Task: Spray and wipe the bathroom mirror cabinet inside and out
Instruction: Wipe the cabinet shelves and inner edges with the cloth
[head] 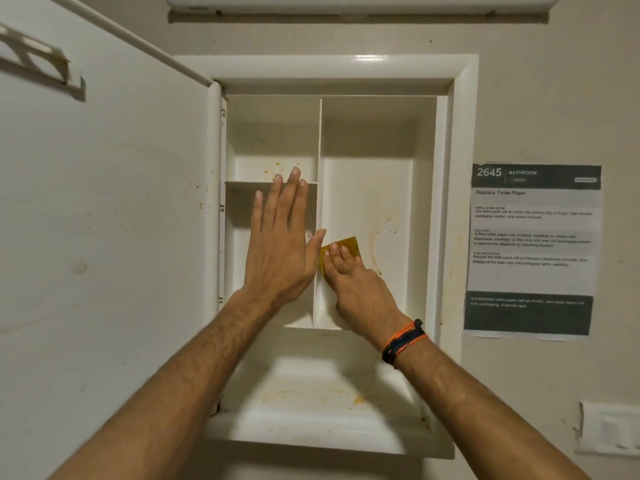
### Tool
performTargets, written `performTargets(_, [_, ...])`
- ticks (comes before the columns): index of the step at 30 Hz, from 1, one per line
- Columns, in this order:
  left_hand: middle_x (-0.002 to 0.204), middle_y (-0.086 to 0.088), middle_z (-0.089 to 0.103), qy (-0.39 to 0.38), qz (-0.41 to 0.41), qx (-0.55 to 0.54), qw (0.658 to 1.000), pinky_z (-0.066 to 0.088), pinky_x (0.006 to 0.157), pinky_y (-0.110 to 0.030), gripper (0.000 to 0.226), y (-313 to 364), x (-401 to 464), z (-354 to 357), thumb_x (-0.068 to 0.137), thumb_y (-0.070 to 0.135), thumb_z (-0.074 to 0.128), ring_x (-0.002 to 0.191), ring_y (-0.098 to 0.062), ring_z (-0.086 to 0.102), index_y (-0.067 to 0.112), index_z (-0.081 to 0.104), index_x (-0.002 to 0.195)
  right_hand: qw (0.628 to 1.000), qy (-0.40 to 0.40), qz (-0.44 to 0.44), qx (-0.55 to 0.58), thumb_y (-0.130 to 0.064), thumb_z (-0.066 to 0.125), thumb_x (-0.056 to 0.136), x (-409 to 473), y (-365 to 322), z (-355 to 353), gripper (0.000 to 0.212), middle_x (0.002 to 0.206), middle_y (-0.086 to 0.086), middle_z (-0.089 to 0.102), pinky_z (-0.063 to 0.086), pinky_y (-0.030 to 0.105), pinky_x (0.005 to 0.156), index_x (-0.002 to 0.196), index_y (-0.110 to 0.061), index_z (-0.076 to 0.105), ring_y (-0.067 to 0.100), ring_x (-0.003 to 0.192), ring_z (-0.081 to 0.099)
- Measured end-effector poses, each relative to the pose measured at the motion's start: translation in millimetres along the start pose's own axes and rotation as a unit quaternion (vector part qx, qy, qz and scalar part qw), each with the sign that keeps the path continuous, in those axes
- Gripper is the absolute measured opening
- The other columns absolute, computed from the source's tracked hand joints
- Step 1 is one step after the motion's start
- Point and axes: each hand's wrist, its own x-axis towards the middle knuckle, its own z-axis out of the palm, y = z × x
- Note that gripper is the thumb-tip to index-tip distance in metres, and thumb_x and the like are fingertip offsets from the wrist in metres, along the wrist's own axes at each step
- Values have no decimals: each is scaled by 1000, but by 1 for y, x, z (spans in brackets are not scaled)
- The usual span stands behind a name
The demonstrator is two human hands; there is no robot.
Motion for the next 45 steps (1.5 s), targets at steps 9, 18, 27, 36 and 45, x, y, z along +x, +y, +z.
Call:
performTargets(9, [153,-12,35,-4,6,19,1000,7,122,-49,61,0,32,-10,99,41,35,147,-28,20,5,32,148,994,-109,8,24,-12,39,95,-18,-11,-11,64,163,12,11,34,39,111,154,-6,16,27,147,23])
performTargets(18, [127,-11,55,28,20,28,999,18,118,-48,44,-1,36,-11,97,37,40,122,-28,47,7,51,128,982,-142,55,112,-9,39,87,-30,-20,-24,15,80,4,48,32,30,70,92,-12,53,27,79,42])
performTargets(27, [118,-10,58,64,12,21,998,23,116,-48,41,0,36,-3,95,37,40,113,-29,51,8,54,120,975,-120,62,178,-18,38,92,-41,-21,-17,17,68,2,45,27,30,55,88,-10,52,23,67,44])
performTargets(36, [116,-9,56,79,14,25,996,22,116,-47,39,-2,35,1,94,37,42,112,-28,49,9,53,119,957,-137,220,127,-34,28,99,-56,9,-18,43,105,8,63,46,36,84,106,-12,64,27,93,57])
performTargets(45, [116,-10,53,71,2,31,997,20,116,-49,37,5,34,-1,94,33,40,112,-29,47,8,51,119,978,-72,128,147,-34,26,101,-47,-32,-11,36,87,5,58,35,33,72,82,-18,52,26,90,52])
